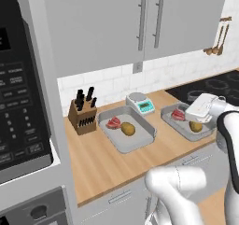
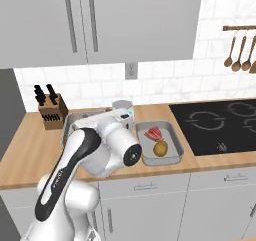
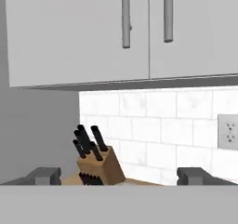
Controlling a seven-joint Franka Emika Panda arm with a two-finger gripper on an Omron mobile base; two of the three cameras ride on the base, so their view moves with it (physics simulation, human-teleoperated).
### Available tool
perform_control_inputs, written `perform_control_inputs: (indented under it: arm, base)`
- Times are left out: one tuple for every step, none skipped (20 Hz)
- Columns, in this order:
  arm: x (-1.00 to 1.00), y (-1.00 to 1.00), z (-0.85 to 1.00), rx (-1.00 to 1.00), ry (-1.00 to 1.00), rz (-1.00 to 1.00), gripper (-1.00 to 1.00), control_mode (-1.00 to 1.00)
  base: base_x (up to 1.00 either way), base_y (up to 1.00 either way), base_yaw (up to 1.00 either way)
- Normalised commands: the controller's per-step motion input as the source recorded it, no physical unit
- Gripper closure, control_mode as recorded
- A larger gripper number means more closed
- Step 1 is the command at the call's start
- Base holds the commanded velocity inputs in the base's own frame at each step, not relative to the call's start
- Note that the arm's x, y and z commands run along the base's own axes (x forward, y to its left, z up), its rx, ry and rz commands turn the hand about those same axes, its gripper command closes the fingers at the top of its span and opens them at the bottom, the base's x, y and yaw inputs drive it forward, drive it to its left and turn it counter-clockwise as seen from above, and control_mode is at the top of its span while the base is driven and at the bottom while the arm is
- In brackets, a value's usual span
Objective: Place one potato and one steak in each tupperware on the nearby counter, to pack two identical lunches.
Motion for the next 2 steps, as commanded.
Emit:
perform_control_inputs:
  arm:
    - [0.00, 0.00, 0.00, 0.00, 0.00, 0.00, -1.00, -1.00]
    - [0.00, 0.00, 0.00, 0.00, 0.00, 0.00, -1.00, -1.00]
  base:
    - [0.00, 0.00, 0.00]
    - [0.00, 0.00, 0.00]
